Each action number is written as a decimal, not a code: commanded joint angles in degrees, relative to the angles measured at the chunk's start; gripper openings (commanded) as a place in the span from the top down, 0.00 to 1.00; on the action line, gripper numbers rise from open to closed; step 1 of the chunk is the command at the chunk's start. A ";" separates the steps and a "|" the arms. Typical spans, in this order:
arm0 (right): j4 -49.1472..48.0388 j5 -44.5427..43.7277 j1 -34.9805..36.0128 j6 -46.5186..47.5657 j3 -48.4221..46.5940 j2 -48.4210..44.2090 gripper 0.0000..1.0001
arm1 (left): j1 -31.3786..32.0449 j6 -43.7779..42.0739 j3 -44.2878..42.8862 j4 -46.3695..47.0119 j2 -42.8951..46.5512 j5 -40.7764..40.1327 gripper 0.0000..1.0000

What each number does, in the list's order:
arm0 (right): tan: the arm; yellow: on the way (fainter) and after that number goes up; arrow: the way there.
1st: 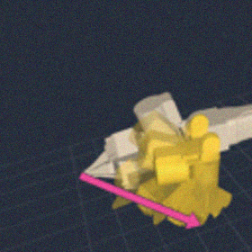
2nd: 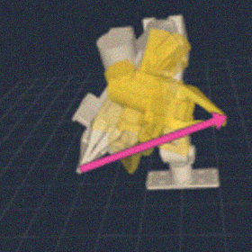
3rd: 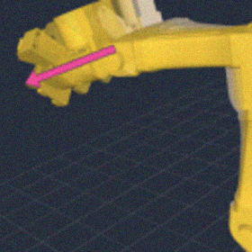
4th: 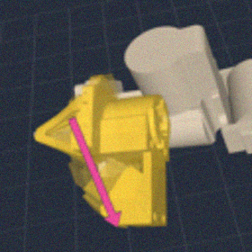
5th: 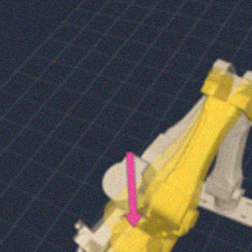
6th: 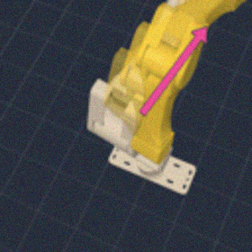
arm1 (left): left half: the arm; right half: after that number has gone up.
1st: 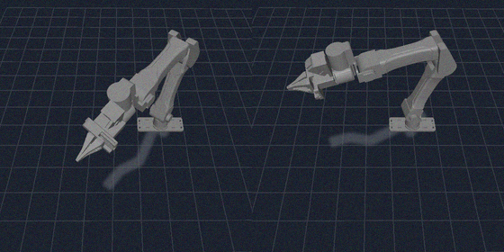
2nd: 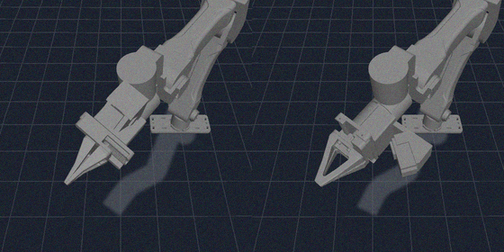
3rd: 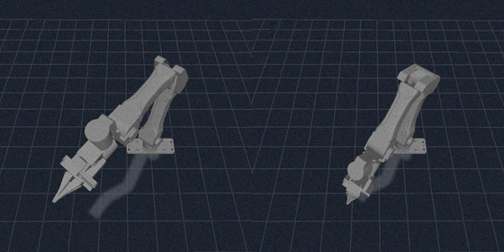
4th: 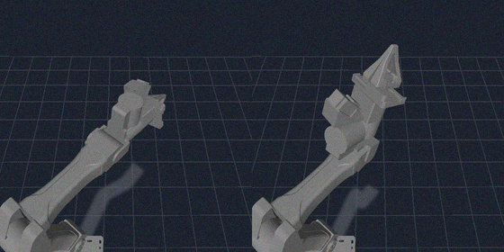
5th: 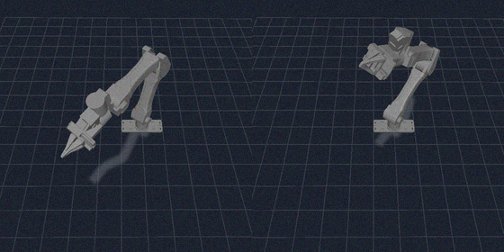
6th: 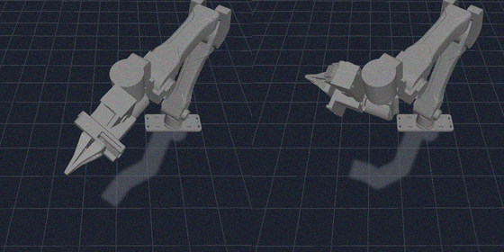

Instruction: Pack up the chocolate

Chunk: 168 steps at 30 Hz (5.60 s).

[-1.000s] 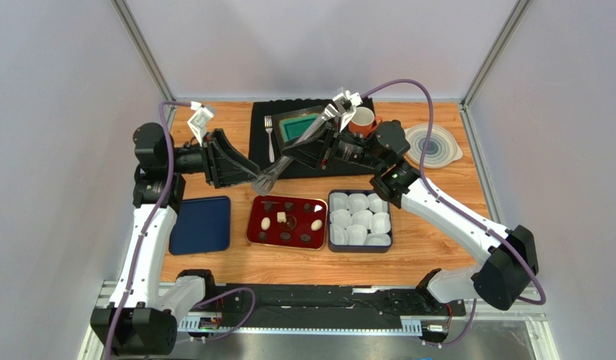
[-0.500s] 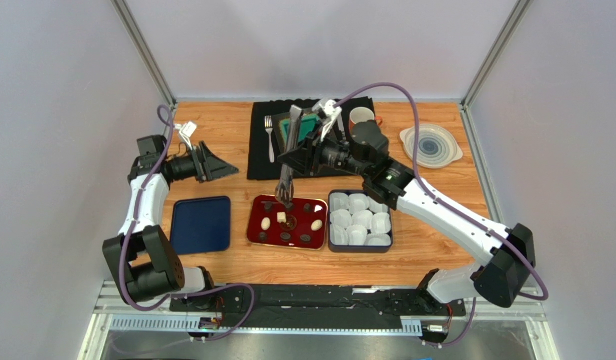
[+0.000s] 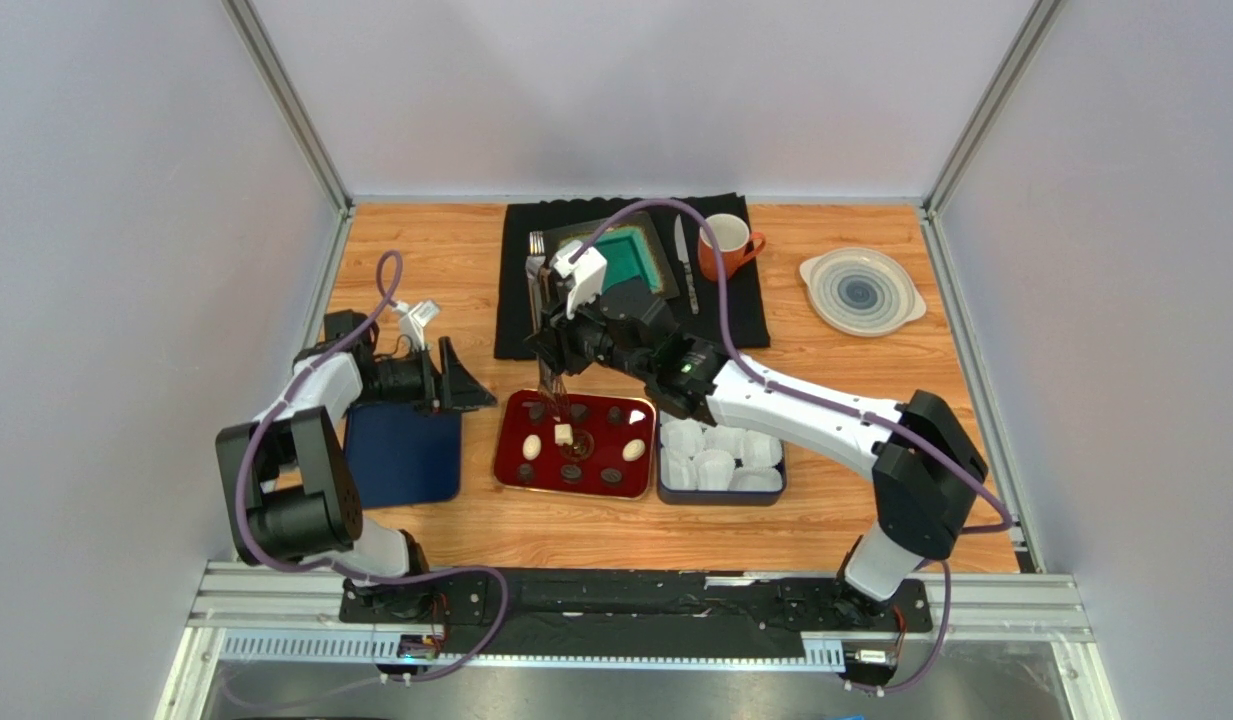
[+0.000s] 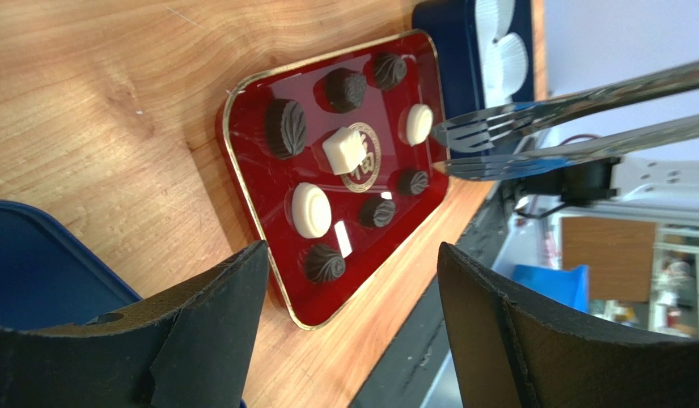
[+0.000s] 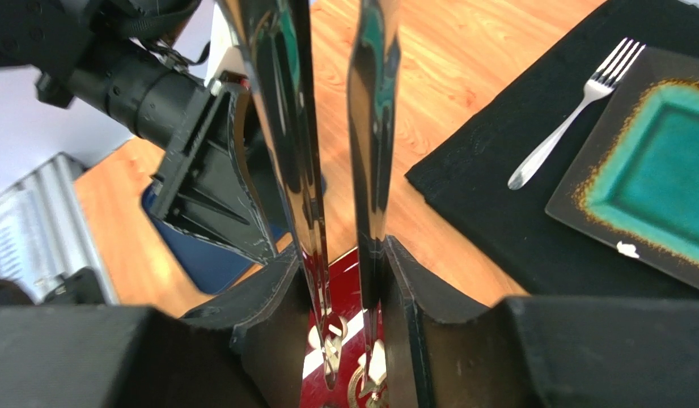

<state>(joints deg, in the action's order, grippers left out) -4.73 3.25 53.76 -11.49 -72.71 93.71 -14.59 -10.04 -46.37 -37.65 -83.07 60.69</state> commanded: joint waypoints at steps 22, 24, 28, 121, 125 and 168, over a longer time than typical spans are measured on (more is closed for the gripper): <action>-17.94 -29.26 9.70 5.95 -2.26 9.91 0.58 | -8.44 -4.37 0.58 -4.89 9.23 -10.76 0.17; -17.77 -30.14 10.31 5.69 -2.18 10.09 0.57 | -8.44 -4.28 0.93 -4.89 9.24 -11.03 0.17; -17.07 -31.63 10.75 5.07 -2.18 10.52 0.57 | -8.52 -4.55 1.19 -5.42 8.45 -10.85 0.17; 0.77 -38.40 8.30 3.58 13.90 -19.87 0.81 | -8.44 -8.68 3.21 -4.45 10.03 -14.81 0.18; 3.50 -39.98 6.19 3.57 18.03 -26.90 0.81 | -8.44 -8.41 3.39 -4.36 9.50 -14.11 0.18; -0.72 -31.46 -5.77 0.50 22.79 -20.32 0.65 | -8.53 -9.12 2.25 -6.30 10.47 -13.23 0.20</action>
<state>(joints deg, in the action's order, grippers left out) -1.37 -27.94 48.29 -10.31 -48.95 74.26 -22.90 -17.10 -42.68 -43.40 -73.56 46.19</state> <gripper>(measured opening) 0.330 0.805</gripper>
